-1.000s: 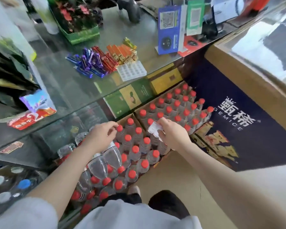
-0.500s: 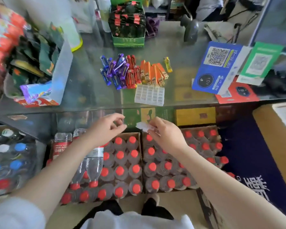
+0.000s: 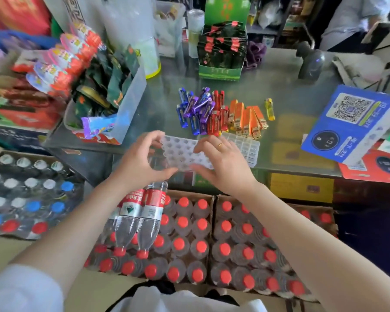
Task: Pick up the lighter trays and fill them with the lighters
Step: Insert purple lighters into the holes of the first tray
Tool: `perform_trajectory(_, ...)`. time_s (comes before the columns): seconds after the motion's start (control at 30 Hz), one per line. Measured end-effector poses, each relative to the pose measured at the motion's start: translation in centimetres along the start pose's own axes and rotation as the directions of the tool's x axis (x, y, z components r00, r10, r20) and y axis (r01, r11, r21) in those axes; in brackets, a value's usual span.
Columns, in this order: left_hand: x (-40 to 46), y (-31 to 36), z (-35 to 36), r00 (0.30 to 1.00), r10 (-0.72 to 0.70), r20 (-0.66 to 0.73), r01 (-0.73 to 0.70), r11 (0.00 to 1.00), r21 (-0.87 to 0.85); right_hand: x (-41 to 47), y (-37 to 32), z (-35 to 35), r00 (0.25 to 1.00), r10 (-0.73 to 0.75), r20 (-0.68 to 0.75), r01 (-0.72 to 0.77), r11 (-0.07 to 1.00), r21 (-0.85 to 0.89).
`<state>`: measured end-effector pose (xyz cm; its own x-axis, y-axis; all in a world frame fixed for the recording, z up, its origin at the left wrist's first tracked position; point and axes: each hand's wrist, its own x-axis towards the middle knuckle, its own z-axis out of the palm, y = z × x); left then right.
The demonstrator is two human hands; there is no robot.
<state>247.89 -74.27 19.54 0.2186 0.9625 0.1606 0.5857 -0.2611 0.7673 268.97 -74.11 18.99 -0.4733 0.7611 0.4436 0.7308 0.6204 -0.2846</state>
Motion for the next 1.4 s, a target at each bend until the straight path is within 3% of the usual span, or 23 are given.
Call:
perform_trajectory(0.13, 1.0, -4.0, -2.4, 0.995, -0.026, 0.094, 0.011, 0.988, 0.156, 4.5, 0.9, 2.6, 0.945, 0.326, 0.029, -0.327, 0.942, 0.072)
perform_trajectory(0.23, 2.0, -7.0, -3.2, 0.980, -0.067, 0.186, 0.020, 0.971, 0.239, 8.3, 1.8, 4.2, 0.835, 0.549, 0.022, -0.549, 0.833, 0.059)
perform_trajectory(0.33, 3.3, -9.0, -3.6, 0.975, -0.012, 0.221, -0.040, 0.973, 0.229, 11.2, 2.9, 5.5, 0.697, 0.717, 0.017, -0.717, 0.697, 0.012)
perform_trajectory(0.43, 4.2, -9.6, -2.9, 0.975, 0.056, 0.215, -0.116, 0.954, 0.276, 12.9, 4.0, 6.6, 0.594, 0.804, -0.005, -0.804, 0.594, -0.017)
perform_trajectory(0.53, 4.6, -9.4, -2.0, 0.982, 0.052, 0.181, -0.098, 0.963, 0.252, 13.6, 4.9, 7.4, 0.519, 0.854, -0.025, -0.854, 0.519, -0.032)
perform_trajectory(0.67, 6.2, -9.1, -1.9, 0.969, 0.039, 0.244, -0.092, 0.973, 0.211, 13.9, 5.4, 7.4, 0.449, 0.893, -0.012, -0.892, 0.448, -0.067)
perform_trajectory(0.83, 8.2, -9.3, -1.8, 0.921, 0.050, 0.387, -0.161, 0.953, 0.258, 14.3, 6.2, 6.2, 0.429, 0.902, 0.048, -0.895, 0.432, -0.110)
perform_trajectory(0.97, 8.5, -9.6, -1.2, 0.937, 0.067, 0.342, -0.169, 0.945, 0.280, 13.8, 5.8, 5.0, 0.538, 0.838, 0.093, -0.841, 0.526, 0.128)
perform_trajectory(1.1, 8.1, -9.0, 0.2, 0.979, 0.061, 0.193, -0.124, 0.934, 0.336, 12.8, 3.5, 4.2, 0.557, 0.794, 0.244, -0.747, 0.352, 0.563)
perform_trajectory(1.2, 7.4, -8.6, 1.0, 0.991, 0.053, 0.126, -0.097, 0.923, 0.371, 12.3, 2.7, 4.5, 0.626, 0.674, 0.391, -0.665, 0.201, 0.719)
perform_trajectory(1.27, 7.2, -8.7, 0.5, 0.990, 0.032, 0.139, -0.073, 0.951, 0.302, 12.1, 2.5, 5.1, 0.654, 0.612, 0.445, -0.635, 0.125, 0.762)
perform_trajectory(1.33, 7.1, -9.0, -0.4, 0.984, 0.031, 0.178, -0.067, 0.978, 0.198, 12.0, 2.2, 5.7, 0.666, 0.595, 0.450, -0.628, 0.121, 0.769)
perform_trajectory(1.4, 6.9, -9.3, -1.1, 0.974, 0.031, 0.223, -0.061, 0.989, 0.133, 11.9, 2.0, 6.3, 0.691, 0.592, 0.416, -0.632, 0.215, 0.744)
